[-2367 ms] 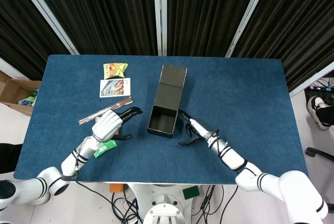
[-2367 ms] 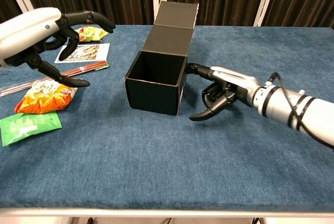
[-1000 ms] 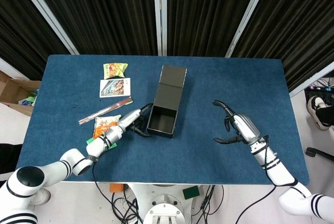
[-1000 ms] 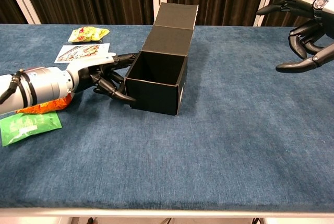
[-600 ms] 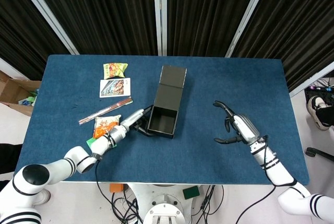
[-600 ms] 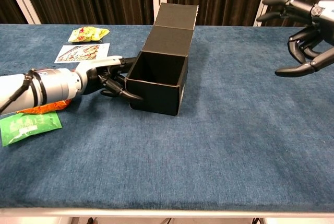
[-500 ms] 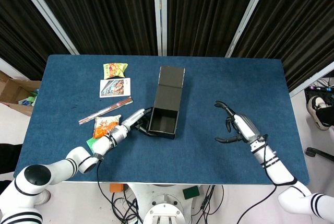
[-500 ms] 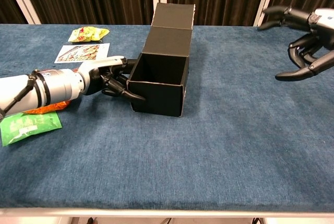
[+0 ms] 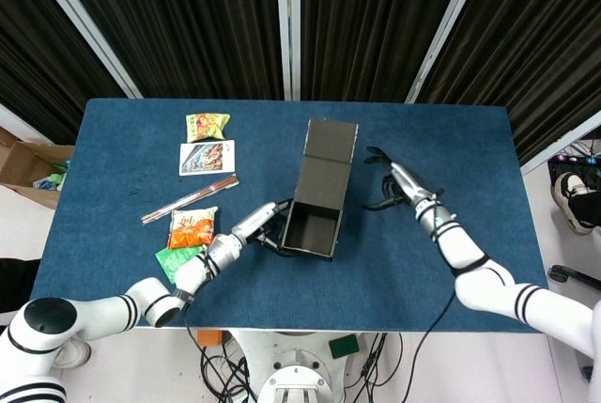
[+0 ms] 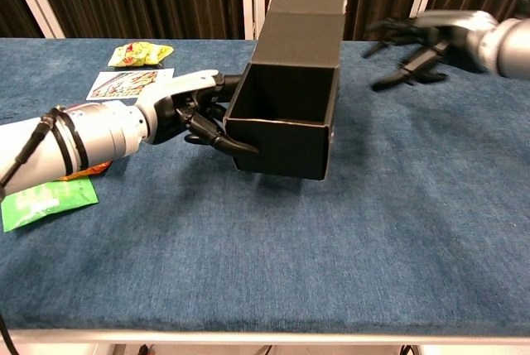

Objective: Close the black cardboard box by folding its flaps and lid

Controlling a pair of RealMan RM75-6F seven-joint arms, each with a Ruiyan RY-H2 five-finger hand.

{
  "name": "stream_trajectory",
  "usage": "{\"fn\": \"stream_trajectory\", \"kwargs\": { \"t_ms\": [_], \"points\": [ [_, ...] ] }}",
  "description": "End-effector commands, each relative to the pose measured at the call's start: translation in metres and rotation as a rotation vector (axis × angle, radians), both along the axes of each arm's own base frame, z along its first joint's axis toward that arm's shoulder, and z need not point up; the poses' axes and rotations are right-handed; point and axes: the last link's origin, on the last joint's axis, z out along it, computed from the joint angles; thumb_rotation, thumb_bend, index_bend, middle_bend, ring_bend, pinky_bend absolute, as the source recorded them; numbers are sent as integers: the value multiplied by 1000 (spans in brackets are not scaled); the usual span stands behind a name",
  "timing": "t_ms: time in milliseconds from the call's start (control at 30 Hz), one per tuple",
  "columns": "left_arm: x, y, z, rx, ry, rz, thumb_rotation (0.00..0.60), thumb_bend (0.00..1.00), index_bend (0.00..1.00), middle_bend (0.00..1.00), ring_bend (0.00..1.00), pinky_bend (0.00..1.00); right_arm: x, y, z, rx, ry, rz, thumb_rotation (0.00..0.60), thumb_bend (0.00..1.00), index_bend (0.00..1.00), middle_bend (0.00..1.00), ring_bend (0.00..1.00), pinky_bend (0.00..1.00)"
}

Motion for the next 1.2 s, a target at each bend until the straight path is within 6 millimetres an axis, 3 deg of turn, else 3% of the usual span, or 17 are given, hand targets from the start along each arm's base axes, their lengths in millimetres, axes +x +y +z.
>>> {"fn": "stream_trajectory", "kwargs": {
  "t_ms": [33,200,333,500,733,933,1067,1200],
  "points": [
    [7,-2,9,20,4,-27,600,30,549,500,681,990,33,-17,-12,-14,-36,15,600,0,0,208,718,1000],
    [14,-3,5,9,29,-32,600,30,549,495,680,990,74,-24,-20,-46,-169,17,600,0,0,251,730,1000],
    [13,3,-1,20,61,-12,600,30,549,493,680,990,103,-10,-22,19,-252,65,600,0,0,271,739,1000],
    [6,11,-5,21,101,34,600,25,549,492,680,990,120,18,-18,108,-262,158,600,0,0,286,742,1000],
    [-10,24,-10,52,147,122,600,19,538,485,702,991,130,49,-17,170,-73,314,600,0,11,355,758,1000],
    [-19,24,-13,110,209,120,600,1,361,403,724,1000,131,52,-19,55,154,382,600,0,96,368,767,1000],
    [-26,22,-14,147,268,91,598,0,193,264,719,998,139,56,-30,48,215,391,600,0,125,368,768,1000],
    [-30,21,-12,183,313,70,519,0,82,189,715,997,145,56,-36,27,277,416,600,0,129,365,768,1000]
  ]
}}
